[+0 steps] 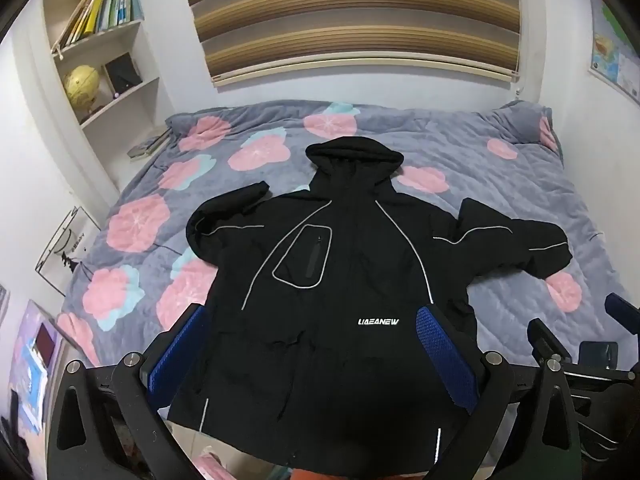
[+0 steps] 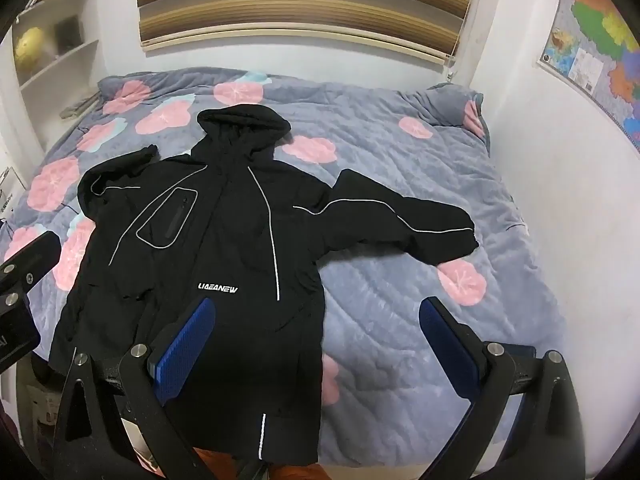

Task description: Fold large clothes

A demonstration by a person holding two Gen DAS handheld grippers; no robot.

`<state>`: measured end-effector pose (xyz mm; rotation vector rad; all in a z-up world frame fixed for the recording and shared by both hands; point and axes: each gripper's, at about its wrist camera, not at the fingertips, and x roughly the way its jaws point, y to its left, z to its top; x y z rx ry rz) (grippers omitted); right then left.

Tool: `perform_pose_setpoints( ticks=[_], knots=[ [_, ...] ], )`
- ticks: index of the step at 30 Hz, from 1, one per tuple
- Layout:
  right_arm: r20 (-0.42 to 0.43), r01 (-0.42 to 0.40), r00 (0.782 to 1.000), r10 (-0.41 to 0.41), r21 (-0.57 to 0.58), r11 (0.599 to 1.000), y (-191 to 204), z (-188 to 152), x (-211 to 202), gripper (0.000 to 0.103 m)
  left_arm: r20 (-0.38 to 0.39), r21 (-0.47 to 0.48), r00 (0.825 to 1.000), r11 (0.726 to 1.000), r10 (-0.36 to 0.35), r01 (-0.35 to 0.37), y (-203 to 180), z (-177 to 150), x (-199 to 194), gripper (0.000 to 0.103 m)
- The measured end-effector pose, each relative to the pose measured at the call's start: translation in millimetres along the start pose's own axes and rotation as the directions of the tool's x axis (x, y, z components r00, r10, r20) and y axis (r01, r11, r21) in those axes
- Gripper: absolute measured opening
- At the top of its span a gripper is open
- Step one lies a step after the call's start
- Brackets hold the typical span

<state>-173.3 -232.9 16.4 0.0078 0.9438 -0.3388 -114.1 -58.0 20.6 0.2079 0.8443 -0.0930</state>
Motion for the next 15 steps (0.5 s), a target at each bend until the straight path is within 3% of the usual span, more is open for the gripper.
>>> perform_pose_setpoints(
  ticks=[15],
  knots=[
    [-0.004, -0.007, 1.000, 0.007, -0.001, 1.000, 3.9, 1.6, 2.6, 0.102, -0.010, 0.011, 1.000, 1.000, 0.005, -0.004, -1.2, -6.3, 4.8, 0.103]
  ],
)
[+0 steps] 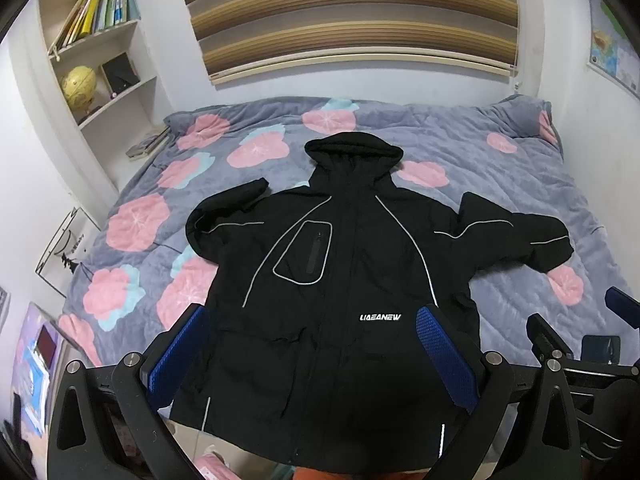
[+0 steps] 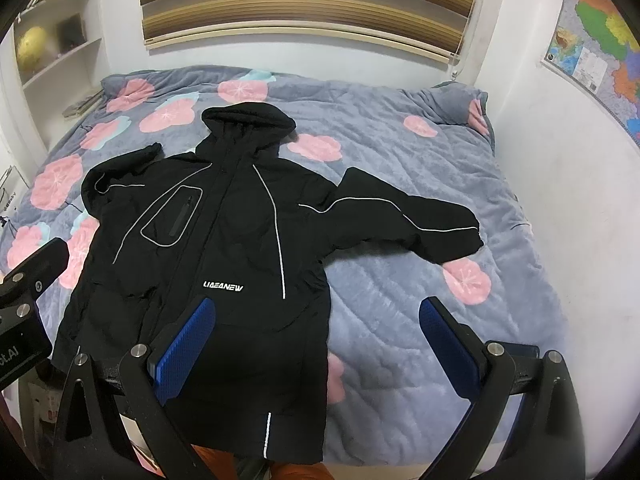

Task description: Fold large clothes

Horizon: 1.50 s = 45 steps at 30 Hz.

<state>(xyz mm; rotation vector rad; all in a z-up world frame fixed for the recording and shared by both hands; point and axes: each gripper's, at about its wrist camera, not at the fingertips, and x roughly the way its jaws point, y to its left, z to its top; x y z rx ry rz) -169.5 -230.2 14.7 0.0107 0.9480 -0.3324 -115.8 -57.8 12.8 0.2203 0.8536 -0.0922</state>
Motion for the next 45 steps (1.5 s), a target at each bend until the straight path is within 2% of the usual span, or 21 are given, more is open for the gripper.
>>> perform_pose_setpoints(
  ticks=[8, 18, 30, 45],
  knots=[
    [-0.012, -0.006, 1.000, 0.006, -0.017, 1.000, 7, -1, 1, 0.102, -0.015, 0.004, 1.000, 1.000, 0.003, -0.003, 0, -2, 5, 0.103],
    [0.052, -0.003, 0.999, 0.004, -0.016, 1.000, 11, 2, 4, 0.102, -0.022, 0.000, 1.000, 1.000, 0.008, -0.008, 4, -2, 10, 0.103],
    [-0.055, -0.037, 0.998, 0.037, 0.003, 0.999, 21, 13, 20, 0.102, -0.030, 0.000, 0.999, 1.000, 0.023, -0.023, 13, 6, 21, 0.103],
    [-0.056, -0.033, 0.998, 0.034, 0.022, 0.999, 66, 41, 40, 0.102, -0.024, 0.022, 0.999, 0.999, 0.028, -0.028, 57, 34, 45, 0.103]
  ],
)
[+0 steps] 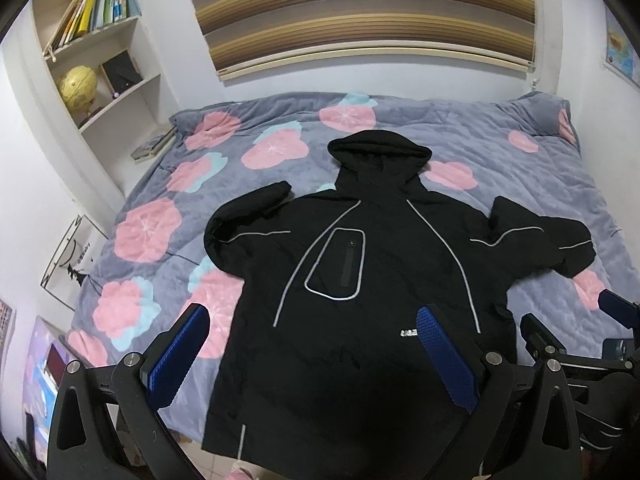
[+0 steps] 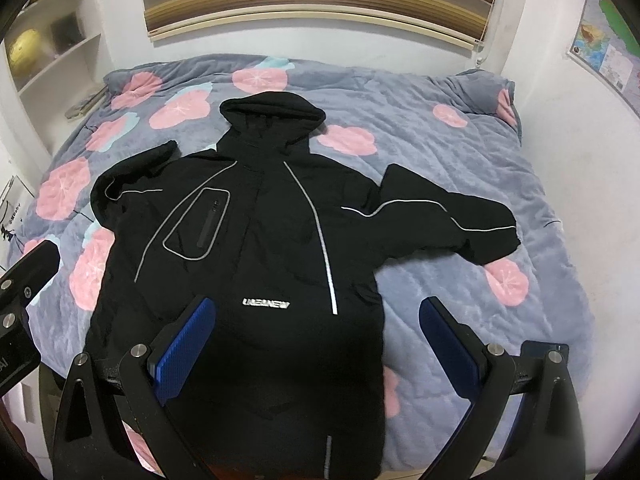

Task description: Fold large clothes

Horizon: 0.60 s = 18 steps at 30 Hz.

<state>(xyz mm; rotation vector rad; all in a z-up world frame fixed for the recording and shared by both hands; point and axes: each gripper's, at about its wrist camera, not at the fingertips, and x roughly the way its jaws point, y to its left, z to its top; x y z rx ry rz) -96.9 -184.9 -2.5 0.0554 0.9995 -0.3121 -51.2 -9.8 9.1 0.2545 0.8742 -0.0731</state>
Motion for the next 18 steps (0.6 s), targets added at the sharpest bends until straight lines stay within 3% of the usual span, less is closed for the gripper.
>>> perform_pose_setpoints(
  ticks=[18],
  knots=[
    [-0.027, -0.021, 0.999, 0.022, 0.008, 1.000, 104, 52, 43, 0.102, -0.029, 0.001, 0.999, 1.000, -0.016, 0.016, 89, 44, 74, 0.103]
  ],
)
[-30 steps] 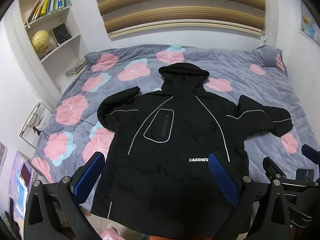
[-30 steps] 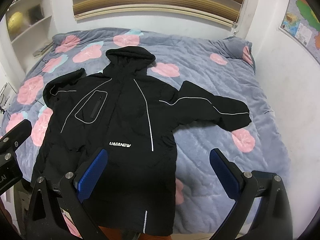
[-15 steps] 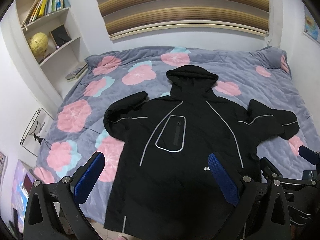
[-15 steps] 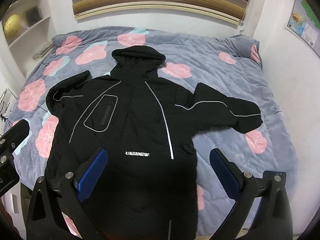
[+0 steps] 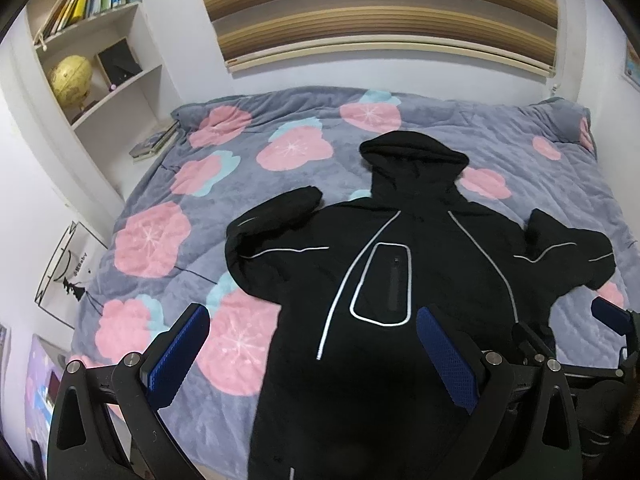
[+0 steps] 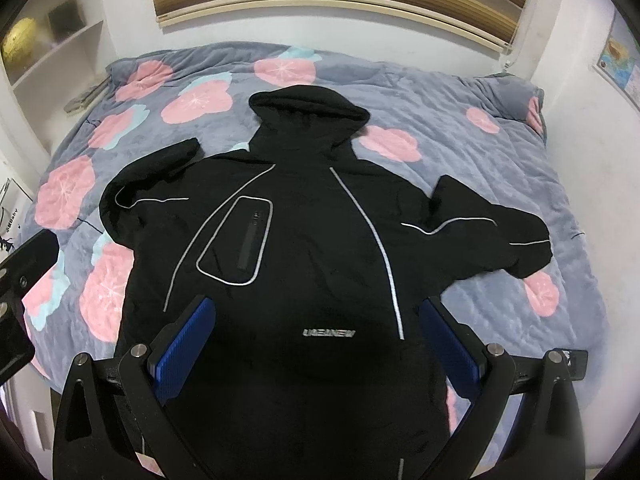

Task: Fold large clothes
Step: 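Grasp the jacket sleeve cuff with the left gripper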

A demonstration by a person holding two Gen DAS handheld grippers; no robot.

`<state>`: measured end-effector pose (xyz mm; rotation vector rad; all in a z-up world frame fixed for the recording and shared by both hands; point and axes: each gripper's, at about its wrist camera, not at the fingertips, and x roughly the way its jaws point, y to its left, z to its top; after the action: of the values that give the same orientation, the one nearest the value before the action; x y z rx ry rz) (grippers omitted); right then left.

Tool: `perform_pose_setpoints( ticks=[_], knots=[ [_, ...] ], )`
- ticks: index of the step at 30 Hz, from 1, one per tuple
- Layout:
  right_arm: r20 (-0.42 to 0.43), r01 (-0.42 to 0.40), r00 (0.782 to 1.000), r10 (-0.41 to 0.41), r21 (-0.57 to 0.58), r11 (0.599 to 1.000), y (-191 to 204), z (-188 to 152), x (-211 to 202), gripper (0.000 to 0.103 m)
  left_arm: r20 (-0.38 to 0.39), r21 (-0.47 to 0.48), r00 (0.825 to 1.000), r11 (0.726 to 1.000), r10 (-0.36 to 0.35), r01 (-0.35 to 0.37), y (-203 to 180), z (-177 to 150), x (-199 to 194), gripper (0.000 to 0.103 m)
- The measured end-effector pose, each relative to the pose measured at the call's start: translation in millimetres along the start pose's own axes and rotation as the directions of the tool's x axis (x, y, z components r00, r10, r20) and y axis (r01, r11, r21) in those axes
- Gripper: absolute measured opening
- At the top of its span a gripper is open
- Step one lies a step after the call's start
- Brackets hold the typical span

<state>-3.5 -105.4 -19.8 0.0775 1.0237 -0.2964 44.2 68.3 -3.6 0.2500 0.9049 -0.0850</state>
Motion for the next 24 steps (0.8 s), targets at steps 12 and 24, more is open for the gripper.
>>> perform_pose_setpoints(
  ticks=[12, 24],
  knots=[
    [-0.074, 0.026, 0.997, -0.027, -0.018, 1.000, 54, 22, 34, 0.102, -0.075, -0.009, 0.997, 0.999, -0.035, 0.034, 49, 16, 62, 0.103],
    [-0.137, 0.040, 0.989, -0.053, -0.097, 0.994, 94, 65, 86, 0.102, -0.127, -0.069, 0.988, 0.995, -0.086, 0.078, 89, 39, 143, 0.103]
  ],
)
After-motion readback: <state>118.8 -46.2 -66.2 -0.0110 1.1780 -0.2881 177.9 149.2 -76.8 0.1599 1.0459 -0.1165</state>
